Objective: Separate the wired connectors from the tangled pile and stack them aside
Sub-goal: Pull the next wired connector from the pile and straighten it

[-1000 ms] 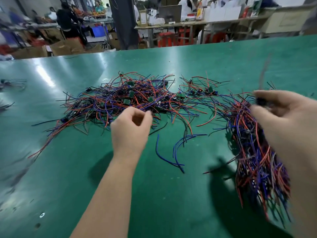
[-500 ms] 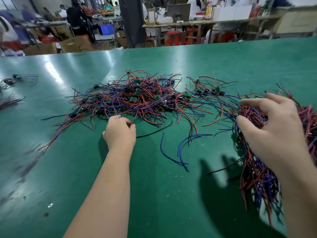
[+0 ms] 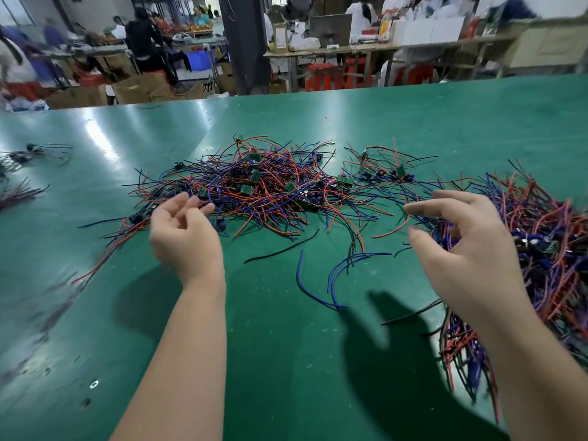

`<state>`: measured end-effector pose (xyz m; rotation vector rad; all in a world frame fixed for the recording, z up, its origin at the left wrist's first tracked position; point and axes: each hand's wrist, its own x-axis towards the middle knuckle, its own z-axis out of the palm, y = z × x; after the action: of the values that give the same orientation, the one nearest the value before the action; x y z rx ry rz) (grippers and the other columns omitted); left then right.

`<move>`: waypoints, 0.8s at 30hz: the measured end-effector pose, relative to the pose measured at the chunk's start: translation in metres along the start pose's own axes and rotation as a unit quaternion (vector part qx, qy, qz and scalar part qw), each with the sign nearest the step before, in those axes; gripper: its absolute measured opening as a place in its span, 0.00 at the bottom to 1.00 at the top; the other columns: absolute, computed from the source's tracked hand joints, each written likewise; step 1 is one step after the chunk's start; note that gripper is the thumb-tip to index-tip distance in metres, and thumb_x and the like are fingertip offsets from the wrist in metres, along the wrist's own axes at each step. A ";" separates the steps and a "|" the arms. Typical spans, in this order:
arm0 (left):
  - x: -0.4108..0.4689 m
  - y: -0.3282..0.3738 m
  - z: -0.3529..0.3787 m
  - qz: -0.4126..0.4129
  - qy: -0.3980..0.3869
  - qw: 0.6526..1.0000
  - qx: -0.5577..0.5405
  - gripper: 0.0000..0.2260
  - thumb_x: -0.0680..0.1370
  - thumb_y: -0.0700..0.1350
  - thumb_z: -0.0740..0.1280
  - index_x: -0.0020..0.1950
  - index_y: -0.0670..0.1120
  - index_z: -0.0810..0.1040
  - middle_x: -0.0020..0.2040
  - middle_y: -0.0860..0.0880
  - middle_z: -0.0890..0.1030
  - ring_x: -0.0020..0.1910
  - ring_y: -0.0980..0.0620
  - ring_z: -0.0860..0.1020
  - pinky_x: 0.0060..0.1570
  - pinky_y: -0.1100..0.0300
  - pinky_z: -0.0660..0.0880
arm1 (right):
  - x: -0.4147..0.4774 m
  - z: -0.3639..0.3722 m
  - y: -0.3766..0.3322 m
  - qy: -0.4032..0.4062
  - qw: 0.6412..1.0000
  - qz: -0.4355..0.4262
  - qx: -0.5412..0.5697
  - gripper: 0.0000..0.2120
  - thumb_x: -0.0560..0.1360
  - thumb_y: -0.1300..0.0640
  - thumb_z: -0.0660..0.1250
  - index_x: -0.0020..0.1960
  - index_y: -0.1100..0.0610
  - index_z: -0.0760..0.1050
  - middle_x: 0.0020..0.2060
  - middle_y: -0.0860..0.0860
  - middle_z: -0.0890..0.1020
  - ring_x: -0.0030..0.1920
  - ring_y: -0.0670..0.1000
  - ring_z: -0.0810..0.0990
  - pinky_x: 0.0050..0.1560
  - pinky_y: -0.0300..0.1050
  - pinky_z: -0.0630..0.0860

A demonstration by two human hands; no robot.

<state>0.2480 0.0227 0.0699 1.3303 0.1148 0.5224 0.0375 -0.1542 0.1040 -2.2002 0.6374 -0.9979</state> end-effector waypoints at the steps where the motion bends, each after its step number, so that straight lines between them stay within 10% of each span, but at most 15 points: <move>1: -0.002 0.010 -0.001 0.018 -0.002 0.999 -0.026 0.12 0.72 0.32 0.57 0.47 0.44 0.76 0.40 0.48 0.81 0.32 0.55 0.83 0.37 0.62 0.77 | -0.001 0.001 -0.001 0.000 1.000 0.000 0.009 0.11 0.72 0.62 0.70 0.50 0.49 0.81 0.54 0.49 0.75 0.56 0.41 0.71 0.61 0.37 0.66; 4: -0.012 0.036 -0.003 -0.029 -0.109 0.978 -0.178 0.13 0.70 0.31 0.57 0.43 0.43 0.78 0.36 0.46 0.80 0.27 0.53 0.78 0.32 0.63 0.73 | -0.003 0.005 -0.004 -0.040 0.995 0.029 0.089 0.12 0.72 0.64 0.69 0.45 0.47 0.81 0.44 0.47 0.82 0.44 0.44 0.79 0.48 0.39 0.75; 7: -0.030 0.051 0.000 -0.173 -0.309 0.879 -0.319 0.19 0.71 0.30 0.55 0.38 0.45 0.84 0.33 0.47 0.80 0.26 0.55 0.74 0.33 0.65 0.72 | -0.006 0.011 -0.011 -0.137 0.958 0.106 0.229 0.12 0.73 0.68 0.68 0.43 0.51 0.82 0.38 0.48 0.85 0.38 0.45 0.82 0.41 0.33 0.76; 14: -0.069 0.049 0.007 -0.208 -0.517 0.785 -0.271 0.18 0.66 0.31 0.57 0.39 0.45 0.84 0.31 0.47 0.80 0.20 0.55 0.71 0.31 0.63 0.73 | -0.009 0.016 -0.020 -0.228 0.801 0.210 0.513 0.25 0.61 0.57 0.70 0.59 0.57 0.76 0.45 0.56 0.85 0.36 0.48 0.82 0.37 0.34 0.76; 19: -0.068 0.044 0.005 -0.206 -0.600 0.741 -0.218 0.18 0.66 0.30 0.58 0.40 0.45 0.84 0.33 0.47 0.81 0.21 0.55 0.71 0.30 0.64 0.71 | -0.004 0.015 -0.019 -0.174 0.763 0.240 0.575 0.11 0.66 0.58 0.67 0.48 0.56 0.80 0.33 0.52 0.82 0.31 0.46 0.80 0.33 0.33 0.76; 24: -0.060 0.030 0.010 -0.081 -0.500 0.861 0.041 0.14 0.74 0.32 0.62 0.41 0.49 0.83 0.39 0.48 0.84 0.25 0.53 0.76 0.32 0.60 0.76 | -0.001 0.012 -0.011 -0.073 0.844 0.131 0.514 0.05 0.69 0.59 0.67 0.38 0.53 0.82 0.30 0.50 0.82 0.32 0.47 0.80 0.37 0.35 0.76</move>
<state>0.1894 -0.0073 0.0883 1.5140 -0.6137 -0.3639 0.0482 -0.1420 0.1053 -1.1718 0.2081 -0.7434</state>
